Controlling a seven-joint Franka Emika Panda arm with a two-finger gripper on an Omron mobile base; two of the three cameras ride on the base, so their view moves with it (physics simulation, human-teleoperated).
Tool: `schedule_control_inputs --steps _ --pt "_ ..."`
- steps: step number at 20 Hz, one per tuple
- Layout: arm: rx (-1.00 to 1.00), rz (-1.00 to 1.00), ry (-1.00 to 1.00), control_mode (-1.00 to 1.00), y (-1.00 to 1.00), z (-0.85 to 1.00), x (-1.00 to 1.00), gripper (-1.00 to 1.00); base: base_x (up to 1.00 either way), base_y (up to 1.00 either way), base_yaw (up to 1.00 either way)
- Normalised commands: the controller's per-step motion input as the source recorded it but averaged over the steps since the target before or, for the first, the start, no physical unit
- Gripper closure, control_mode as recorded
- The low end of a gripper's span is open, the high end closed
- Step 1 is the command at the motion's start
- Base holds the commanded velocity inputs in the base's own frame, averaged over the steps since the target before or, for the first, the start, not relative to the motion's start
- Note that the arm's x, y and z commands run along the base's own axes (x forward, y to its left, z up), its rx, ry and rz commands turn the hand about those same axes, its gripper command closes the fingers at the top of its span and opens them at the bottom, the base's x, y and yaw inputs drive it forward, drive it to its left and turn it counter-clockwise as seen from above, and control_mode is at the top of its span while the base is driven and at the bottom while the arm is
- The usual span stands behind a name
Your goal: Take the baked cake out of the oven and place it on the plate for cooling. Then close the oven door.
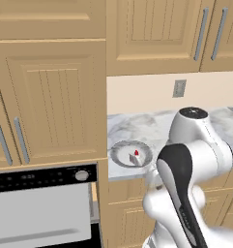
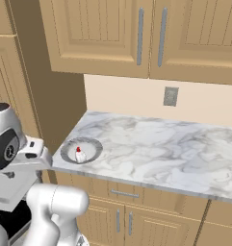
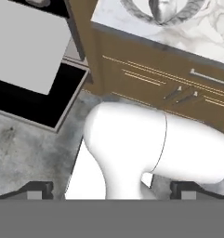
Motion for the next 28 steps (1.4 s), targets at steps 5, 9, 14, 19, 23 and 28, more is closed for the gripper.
schedule_control_inputs --steps 5,9,14,19,23,28 --pt "-0.08 0.36 -0.15 -1.00 0.22 -0.37 -0.83 -1.00 0.00 0.00 0.00" --pt "-0.08 0.36 -0.19 -1.00 0.23 -0.42 -0.91 -1.00 0.00 0.00 0.00" --pt "-0.06 0.36 -0.22 -1.00 0.23 -0.49 -0.80 -1.00 0.00 0.00 0.00" --pt "-0.01 0.35 -0.32 -1.00 0.07 -0.57 -0.69 -1.00 0.00 0.00 0.00" --pt "0.03 0.30 -0.47 -1.00 -0.04 -0.63 -0.58 -1.00 0.00 0.00 0.00" --pt "0.06 0.24 -0.45 -1.00 -0.15 -0.73 -0.25 -1.00 0.00 0.00 0.00"
